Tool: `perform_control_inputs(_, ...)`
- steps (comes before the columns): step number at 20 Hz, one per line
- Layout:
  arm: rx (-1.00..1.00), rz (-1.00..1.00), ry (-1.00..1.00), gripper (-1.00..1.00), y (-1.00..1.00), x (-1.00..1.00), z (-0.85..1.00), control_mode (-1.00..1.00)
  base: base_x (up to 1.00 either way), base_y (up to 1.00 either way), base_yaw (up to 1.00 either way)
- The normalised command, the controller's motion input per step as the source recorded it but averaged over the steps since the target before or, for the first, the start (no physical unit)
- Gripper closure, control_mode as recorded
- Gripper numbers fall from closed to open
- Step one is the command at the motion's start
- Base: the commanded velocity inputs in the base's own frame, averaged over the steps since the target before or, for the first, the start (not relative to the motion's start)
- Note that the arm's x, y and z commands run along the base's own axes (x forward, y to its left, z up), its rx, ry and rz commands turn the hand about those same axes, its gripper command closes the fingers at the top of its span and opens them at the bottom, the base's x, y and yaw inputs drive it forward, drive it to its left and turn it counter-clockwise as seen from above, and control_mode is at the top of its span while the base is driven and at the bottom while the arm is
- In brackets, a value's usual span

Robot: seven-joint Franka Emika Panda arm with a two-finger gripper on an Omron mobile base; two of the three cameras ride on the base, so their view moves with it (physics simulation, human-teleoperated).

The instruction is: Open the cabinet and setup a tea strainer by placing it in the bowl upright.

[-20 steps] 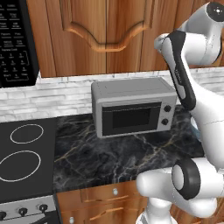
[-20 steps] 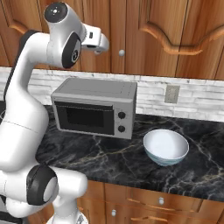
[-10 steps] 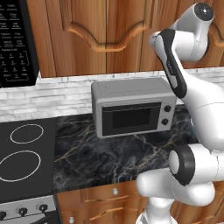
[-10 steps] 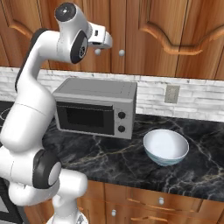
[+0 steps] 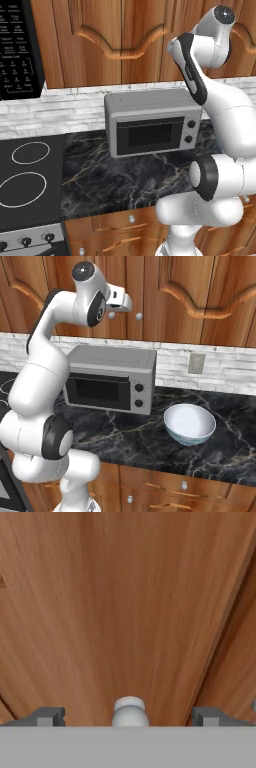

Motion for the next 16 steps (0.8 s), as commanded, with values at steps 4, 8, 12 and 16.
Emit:
perform_control_inputs(4,0.00,0.00,0.02,-1.00,-0.03,0.19,-0.19,-1.00,0.00,0.00,0.00)
perform_control_inputs(8,0.00,0.00,0.00,-1.00,0.00,0.08,-0.13,-1.00,0.00,0.00,0.00)
perform_control_inputs(12,0.00,0.00,0.00,-1.00,0.00,0.06,-0.04,-1.00,0.00,0.00,0.00)
perform_control_inputs(16,0.00,0.00,0.00,-1.00,0.00,0.04,0.00,-1.00,0.00,0.00,0.00)
